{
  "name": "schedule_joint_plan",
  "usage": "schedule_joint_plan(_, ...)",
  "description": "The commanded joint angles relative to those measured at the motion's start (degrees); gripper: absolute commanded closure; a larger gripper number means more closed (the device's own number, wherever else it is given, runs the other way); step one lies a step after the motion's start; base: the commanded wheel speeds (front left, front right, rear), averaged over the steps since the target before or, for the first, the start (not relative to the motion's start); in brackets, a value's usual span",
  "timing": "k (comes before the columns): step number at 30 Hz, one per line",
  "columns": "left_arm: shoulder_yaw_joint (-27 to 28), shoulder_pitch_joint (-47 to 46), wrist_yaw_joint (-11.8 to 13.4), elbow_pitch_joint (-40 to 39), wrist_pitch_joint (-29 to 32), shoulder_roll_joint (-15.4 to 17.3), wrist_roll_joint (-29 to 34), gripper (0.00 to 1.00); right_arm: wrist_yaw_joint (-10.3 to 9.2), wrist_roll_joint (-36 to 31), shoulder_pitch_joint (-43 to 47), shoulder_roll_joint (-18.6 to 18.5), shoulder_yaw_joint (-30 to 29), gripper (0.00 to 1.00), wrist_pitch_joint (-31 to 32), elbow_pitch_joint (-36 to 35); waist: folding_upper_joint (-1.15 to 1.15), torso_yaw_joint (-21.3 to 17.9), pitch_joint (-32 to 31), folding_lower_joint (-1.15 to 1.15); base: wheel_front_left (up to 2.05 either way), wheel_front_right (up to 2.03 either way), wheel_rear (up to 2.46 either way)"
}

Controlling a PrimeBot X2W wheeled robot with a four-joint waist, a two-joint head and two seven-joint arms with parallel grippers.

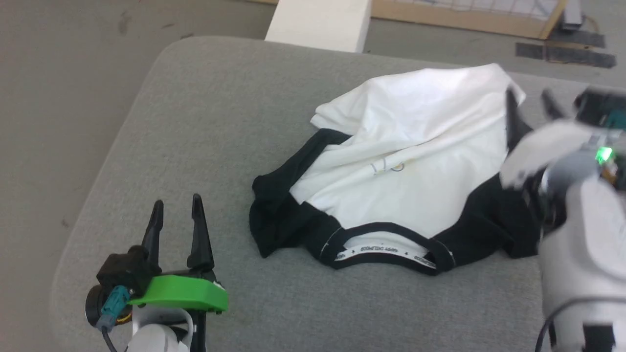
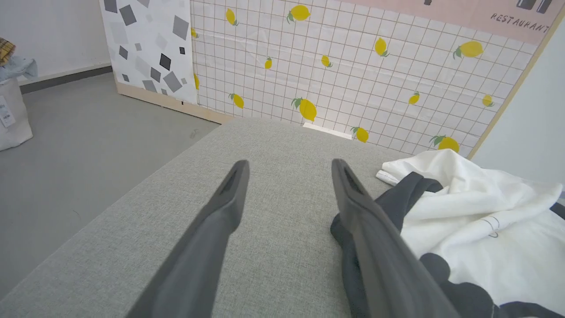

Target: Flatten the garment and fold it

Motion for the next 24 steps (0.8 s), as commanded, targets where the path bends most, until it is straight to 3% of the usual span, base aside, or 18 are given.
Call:
schedule_joint_plan(1,0.0,0.9,-0.2,0.3,-0.3,0.1,0.3,0.00,-0.08,2.8,4.5,0.0,1.4,0.00,0.9,-1.7,0.00,-3.3,-3.0,0.00,0.00,0.00,0.00)
schedule_joint_plan(8,-0.8,1.5,-0.2,0.5,0.2,0.1,0.1,0.00,-0.08,7.0,21.5,0.0,2.6,0.00,6.4,-13.0,0.00,-4.7,-4.0,0.00,0.00,0.00,0.00)
schedule_joint_plan(13,-1.3,1.8,-0.1,0.6,0.3,0.1,-0.2,0.00,-0.08,7.9,31.1,0.0,2.4,0.00,16.2,-20.4,0.00,-4.8,-4.2,0.00,0.00,0.00,0.00)
schedule_joint_plan(19,-1.6,1.9,-0.1,0.6,0.6,0.3,-0.5,0.00,-0.08,5.2,33.6,0.0,2.3,0.00,28.0,-28.0,0.00,-5.2,-3.2,0.00,0.00,0.00,0.00)
schedule_joint_plan(24,-2.4,0.8,-0.4,0.8,0.6,0.3,-0.8,0.00,-0.08,-0.8,30.8,0.0,6.3,0.00,35.0,-30.4,0.00,-4.6,-1.5,0.00,0.00,0.00,0.00)
